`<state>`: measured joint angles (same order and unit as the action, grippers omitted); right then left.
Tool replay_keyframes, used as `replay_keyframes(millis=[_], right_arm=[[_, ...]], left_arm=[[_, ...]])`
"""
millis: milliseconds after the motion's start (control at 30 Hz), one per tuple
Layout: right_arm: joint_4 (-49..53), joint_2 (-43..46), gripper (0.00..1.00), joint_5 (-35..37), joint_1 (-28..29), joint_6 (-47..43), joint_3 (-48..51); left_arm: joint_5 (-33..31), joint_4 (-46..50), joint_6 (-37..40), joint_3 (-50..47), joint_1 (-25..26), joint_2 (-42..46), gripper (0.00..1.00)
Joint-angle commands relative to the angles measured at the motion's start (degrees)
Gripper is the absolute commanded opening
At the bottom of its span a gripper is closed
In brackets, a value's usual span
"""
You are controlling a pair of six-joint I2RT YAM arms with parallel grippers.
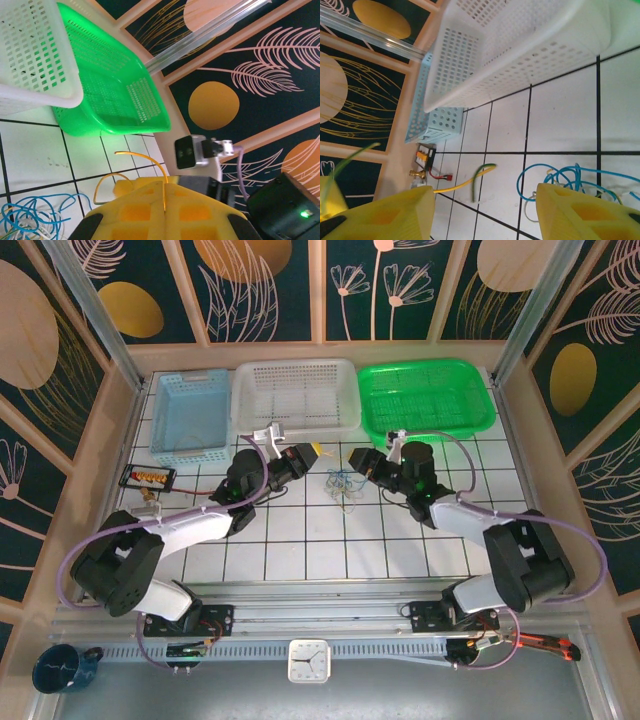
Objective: Untangle the cables
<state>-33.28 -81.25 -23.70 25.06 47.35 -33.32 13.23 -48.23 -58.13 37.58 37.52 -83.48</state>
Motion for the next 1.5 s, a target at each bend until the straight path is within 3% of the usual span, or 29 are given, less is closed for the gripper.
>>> replay_keyframes(millis=[0,400,533,633,767,900,933,1067,1167,1267,1467], right_arm=[[-6.81,-2.36,0.56,-2.32,-0.38,2.72,0.37],[-9.85,-6.40,0.54,-3.54,-0.40,4.24,-2.60],[-11.49,-8.18,0.50,-3.54,-0.54,4.83,-3.33],[-13.28,-9.07,0.33,-4.07,-1.11,5.01,-3.65],[-14.80,-8.95,0.02,-4.94,-2.23,4.75,-3.85],[-13.06,-5.99,0.00,-4.17,-3.05,2.79,-3.93],[-11.86,-5.05,0.00,-3.83,-3.17,2.00,-4.23],[-3.32,-0.80,0.00,-2.51,-3.12,-3.31,-7.05],[4.65,1.11,0.00,-1.87,-3.00,-7.85,-10.41],[10.61,2.49,0.00,-1.61,-2.93,-12.10,-13.11],[20.64,5.04,0.00,1.43,-1.64,-20.34,-17.08]], left_arm=[[0.39,-3.12,0.99,-0.19,0.23,1.27,0.00],[0.70,-3.85,0.41,-0.02,0.22,1.43,0.00],[0.74,-4.02,0.15,-0.05,0.28,1.67,0.00],[0.74,-3.98,-0.01,-0.37,0.22,1.88,0.00],[0.37,-4.13,-0.12,-1.68,0.27,1.71,0.00],[-2.24,-5.59,-0.38,-4.70,0.22,1.63,0.00],[-3.03,-6.03,-0.40,-5.44,0.23,1.55,0.04],[-5.54,-6.65,0.05,-7.56,0.25,1.15,0.61],[-6.59,-4.89,2.00,-7.54,0.27,1.64,0.84],[-6.85,-1.77,5.11,-6.61,0.27,2.72,0.92],[-6.31,6.26,14.44,-2.46,0.28,5.57,0.95]])
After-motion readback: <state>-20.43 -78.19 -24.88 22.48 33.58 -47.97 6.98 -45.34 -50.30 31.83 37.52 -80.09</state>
